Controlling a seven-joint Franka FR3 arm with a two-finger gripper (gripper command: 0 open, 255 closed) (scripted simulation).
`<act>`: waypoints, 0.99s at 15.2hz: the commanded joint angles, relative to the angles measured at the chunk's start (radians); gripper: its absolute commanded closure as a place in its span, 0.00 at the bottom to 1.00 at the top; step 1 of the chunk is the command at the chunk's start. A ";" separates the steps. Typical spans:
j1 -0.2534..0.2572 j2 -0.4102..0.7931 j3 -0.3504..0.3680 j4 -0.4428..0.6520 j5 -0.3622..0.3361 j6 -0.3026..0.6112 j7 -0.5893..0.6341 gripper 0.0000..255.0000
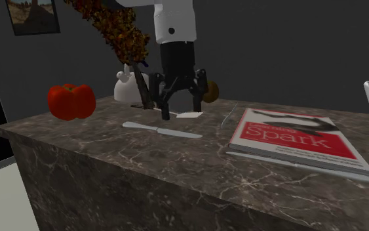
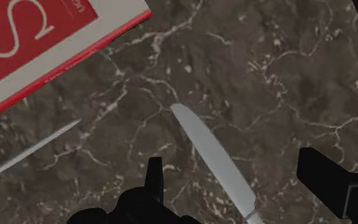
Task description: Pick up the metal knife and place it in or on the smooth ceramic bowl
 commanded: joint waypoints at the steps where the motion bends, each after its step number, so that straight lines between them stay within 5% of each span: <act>1: 0.052 0.043 -0.007 0.025 0.006 0.024 -0.172 0.00; 5: 0.134 0.080 -0.005 0.044 0.024 0.050 -0.420 0.00; 15: 0.131 0.084 -0.010 -0.054 0.020 0.152 -0.419 0.00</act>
